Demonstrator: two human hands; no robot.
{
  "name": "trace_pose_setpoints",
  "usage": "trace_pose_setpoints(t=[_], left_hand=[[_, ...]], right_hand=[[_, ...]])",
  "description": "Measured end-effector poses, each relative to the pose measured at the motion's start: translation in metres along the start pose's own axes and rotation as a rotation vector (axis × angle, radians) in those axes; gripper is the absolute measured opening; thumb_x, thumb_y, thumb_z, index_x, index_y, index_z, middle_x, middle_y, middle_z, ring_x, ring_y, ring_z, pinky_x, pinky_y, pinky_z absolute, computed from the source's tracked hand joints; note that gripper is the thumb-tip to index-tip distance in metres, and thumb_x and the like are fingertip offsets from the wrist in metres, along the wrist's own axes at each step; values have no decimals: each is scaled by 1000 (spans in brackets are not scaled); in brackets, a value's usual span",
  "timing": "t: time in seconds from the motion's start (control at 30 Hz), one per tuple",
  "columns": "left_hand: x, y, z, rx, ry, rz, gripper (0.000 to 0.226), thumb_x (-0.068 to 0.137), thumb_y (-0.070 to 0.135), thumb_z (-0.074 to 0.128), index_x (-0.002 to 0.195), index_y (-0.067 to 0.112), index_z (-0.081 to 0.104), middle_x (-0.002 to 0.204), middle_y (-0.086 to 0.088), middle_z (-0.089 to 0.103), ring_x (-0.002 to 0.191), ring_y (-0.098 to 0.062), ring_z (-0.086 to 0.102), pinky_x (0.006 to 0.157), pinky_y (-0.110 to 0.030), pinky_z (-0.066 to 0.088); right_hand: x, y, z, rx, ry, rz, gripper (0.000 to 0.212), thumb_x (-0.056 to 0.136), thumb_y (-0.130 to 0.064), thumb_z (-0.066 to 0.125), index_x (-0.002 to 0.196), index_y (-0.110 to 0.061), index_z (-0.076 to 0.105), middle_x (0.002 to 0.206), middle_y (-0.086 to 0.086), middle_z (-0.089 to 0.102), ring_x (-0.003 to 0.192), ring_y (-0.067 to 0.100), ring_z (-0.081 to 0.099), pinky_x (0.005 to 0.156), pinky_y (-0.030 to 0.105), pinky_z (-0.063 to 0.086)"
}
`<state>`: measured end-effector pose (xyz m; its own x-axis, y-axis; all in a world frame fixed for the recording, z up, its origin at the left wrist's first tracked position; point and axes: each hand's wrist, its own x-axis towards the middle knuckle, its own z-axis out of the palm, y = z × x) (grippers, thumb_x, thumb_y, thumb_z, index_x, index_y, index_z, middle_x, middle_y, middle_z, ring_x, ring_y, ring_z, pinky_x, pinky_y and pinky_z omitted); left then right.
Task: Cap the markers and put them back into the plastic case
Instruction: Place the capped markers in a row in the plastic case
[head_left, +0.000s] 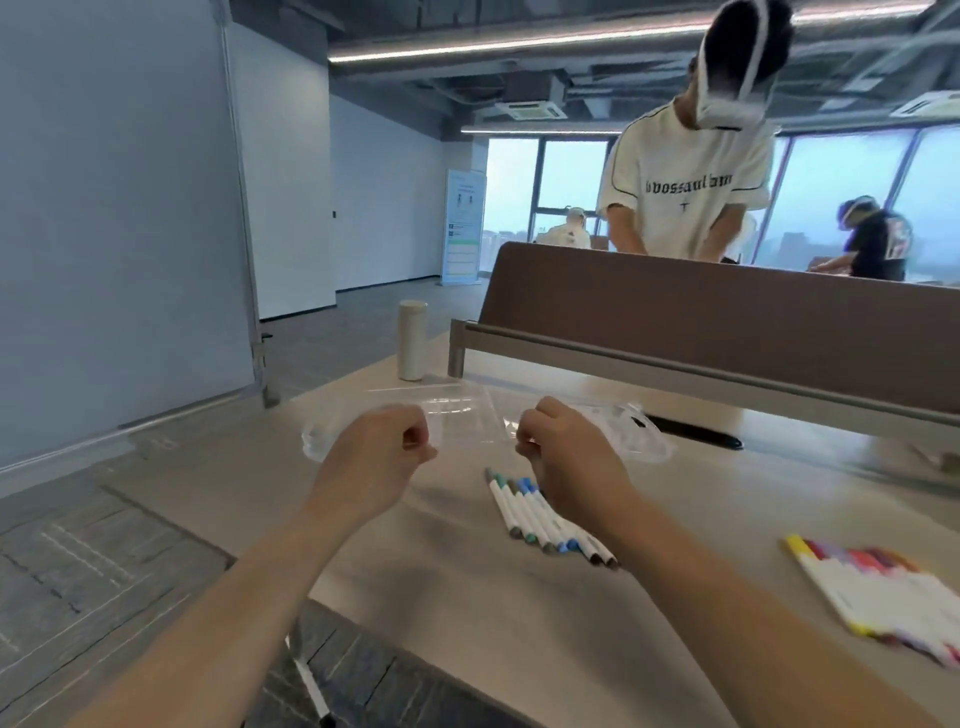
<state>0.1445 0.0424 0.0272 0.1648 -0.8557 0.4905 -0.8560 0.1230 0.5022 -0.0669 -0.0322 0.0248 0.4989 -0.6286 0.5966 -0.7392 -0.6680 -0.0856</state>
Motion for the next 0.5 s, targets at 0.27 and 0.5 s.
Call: trace_pose_setpoints(t=[0.27, 0.5], left_hand=[[-37, 100, 46, -34, -98, 160, 24, 85, 28, 73, 70, 25, 54, 75, 7, 56, 71, -10, 51, 62, -26, 40], [-90, 176, 77, -77, -209, 243, 19, 86, 27, 70, 74, 16, 59, 72, 8, 56, 69, -9, 50, 61, -12, 31]], right_hand=[[-108, 50, -83, -43, -3, 173, 8, 93, -11, 63, 88, -17, 60, 91, -5, 49, 76, 14, 48, 67, 25, 46], [-204, 80, -132, -69, -47, 279, 11, 94, -7, 58, 84, -12, 57, 90, -2, 50, 77, 18, 51, 69, 28, 45]])
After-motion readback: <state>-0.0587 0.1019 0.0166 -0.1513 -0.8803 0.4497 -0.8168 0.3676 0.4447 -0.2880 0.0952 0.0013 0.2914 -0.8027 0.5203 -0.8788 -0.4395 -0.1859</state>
